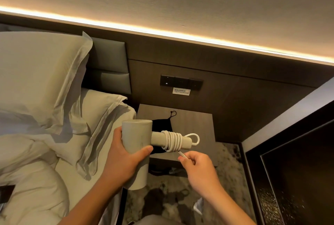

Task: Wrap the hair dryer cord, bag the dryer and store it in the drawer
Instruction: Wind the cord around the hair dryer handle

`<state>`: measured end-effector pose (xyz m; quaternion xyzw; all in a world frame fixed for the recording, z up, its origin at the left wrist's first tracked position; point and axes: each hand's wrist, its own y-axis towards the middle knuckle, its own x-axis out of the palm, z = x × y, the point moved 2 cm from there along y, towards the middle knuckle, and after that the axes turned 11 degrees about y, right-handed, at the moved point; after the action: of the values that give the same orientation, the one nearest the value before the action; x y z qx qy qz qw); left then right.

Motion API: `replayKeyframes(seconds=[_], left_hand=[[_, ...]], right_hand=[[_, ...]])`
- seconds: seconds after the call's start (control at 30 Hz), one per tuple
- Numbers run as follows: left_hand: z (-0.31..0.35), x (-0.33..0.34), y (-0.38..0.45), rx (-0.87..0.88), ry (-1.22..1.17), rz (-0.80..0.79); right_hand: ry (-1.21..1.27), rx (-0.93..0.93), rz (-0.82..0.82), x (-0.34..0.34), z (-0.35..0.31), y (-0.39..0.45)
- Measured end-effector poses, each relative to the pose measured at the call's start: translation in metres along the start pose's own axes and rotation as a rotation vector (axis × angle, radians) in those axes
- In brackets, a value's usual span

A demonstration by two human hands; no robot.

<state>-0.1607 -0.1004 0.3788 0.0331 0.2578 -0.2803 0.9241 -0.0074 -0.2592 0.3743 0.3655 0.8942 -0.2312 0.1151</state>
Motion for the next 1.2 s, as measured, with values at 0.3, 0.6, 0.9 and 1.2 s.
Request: replayKeyframes(seconds=[0.3, 0.6, 0.9, 1.2], left_hand=[[0.013, -0.022, 0.010, -0.055, 0.051, -0.283], [0.023, -0.035, 0.009, -0.057, -0.177, -0.507], [0.013, -0.024, 0.001, -0.261, -0.796, -0.892], [0.019, -0.012, -0.006, -0.230, -1.086, -1.023]], right_hand=[[-0.515, -0.393, -0.123, -0.034, -0.023, -0.012], [-0.320, -0.501, -0.273, -0.078, -0.066, -0.010], [0.249, -0.416, -0.515, -0.088, -0.080, -0.011], [0.478, -0.426, -0.417, -0.084, -0.079, -0.012]])
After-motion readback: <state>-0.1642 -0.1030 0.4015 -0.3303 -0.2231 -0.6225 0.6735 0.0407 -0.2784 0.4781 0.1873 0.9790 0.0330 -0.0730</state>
